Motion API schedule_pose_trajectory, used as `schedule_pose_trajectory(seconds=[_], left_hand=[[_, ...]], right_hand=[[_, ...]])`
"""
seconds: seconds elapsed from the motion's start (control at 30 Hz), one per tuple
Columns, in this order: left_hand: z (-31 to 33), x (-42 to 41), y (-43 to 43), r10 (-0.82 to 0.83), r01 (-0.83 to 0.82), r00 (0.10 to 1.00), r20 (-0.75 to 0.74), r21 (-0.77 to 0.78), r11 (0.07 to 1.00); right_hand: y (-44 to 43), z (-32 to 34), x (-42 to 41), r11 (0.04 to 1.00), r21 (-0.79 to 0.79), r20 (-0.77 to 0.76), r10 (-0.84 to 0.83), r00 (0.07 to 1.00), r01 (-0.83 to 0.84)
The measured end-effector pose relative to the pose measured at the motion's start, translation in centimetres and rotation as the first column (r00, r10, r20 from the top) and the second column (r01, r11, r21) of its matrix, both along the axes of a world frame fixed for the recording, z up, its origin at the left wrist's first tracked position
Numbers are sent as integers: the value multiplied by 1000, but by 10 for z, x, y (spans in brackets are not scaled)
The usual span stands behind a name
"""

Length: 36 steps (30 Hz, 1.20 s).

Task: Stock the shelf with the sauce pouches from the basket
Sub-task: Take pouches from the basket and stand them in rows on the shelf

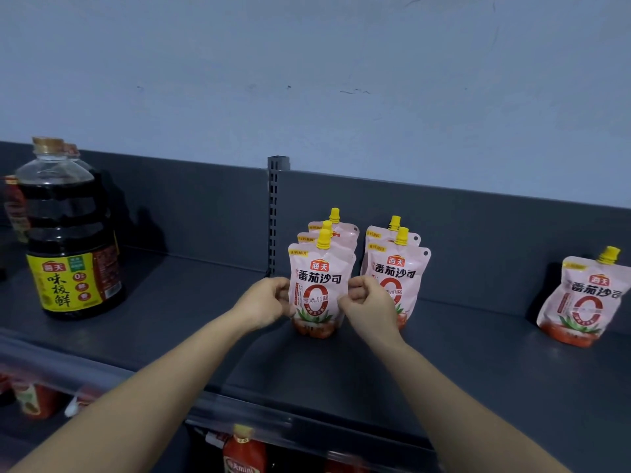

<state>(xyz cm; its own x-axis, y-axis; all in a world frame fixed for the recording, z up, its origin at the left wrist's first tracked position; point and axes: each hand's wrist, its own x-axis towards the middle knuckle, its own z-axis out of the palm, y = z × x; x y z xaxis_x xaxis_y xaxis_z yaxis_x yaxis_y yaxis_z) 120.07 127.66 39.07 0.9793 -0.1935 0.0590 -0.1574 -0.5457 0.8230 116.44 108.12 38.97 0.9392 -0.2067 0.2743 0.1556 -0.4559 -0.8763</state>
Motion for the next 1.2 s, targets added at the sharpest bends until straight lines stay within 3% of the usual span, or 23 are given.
schedule_pose_trajectory(seconds=[0.07, 0.17, 0.27, 0.4, 0.53, 0.73, 0.97, 1.2], left_hand=[[6, -3, 3, 25, -29, 999, 45, 84, 996], [19, -12, 14, 80, -126, 979, 188, 249, 960], [36, -29, 33, 77, -253, 931, 356, 481, 839], [52, -60, 71, -13, -434, 863, 505, 754, 493], [53, -107, 117, 75, -516, 851, 520, 798, 313], [38, -196, 186, 278, -562, 814, 509, 812, 159], [18, -293, 259, 525, -497, 748, 407, 867, 35], [-17, -363, 327, 699, -421, 660, 275, 906, 41]], right_hand=[[2, 4, -7, 995, -43, 192, -85, 978, 95], [10, 19, -17, 968, -105, 575, -127, 808, 227], [28, 38, -22, 963, -227, 671, 46, 740, 146], [68, 48, -30, 910, -413, 536, 268, 801, -29], [112, 42, -42, 760, -614, 282, 464, 840, -214], [187, 33, -67, 491, -733, -40, 660, 750, -470], [285, 9, -113, 292, -762, -129, 807, 576, -579], [379, -31, -151, 139, -729, -215, 883, 417, -670]])
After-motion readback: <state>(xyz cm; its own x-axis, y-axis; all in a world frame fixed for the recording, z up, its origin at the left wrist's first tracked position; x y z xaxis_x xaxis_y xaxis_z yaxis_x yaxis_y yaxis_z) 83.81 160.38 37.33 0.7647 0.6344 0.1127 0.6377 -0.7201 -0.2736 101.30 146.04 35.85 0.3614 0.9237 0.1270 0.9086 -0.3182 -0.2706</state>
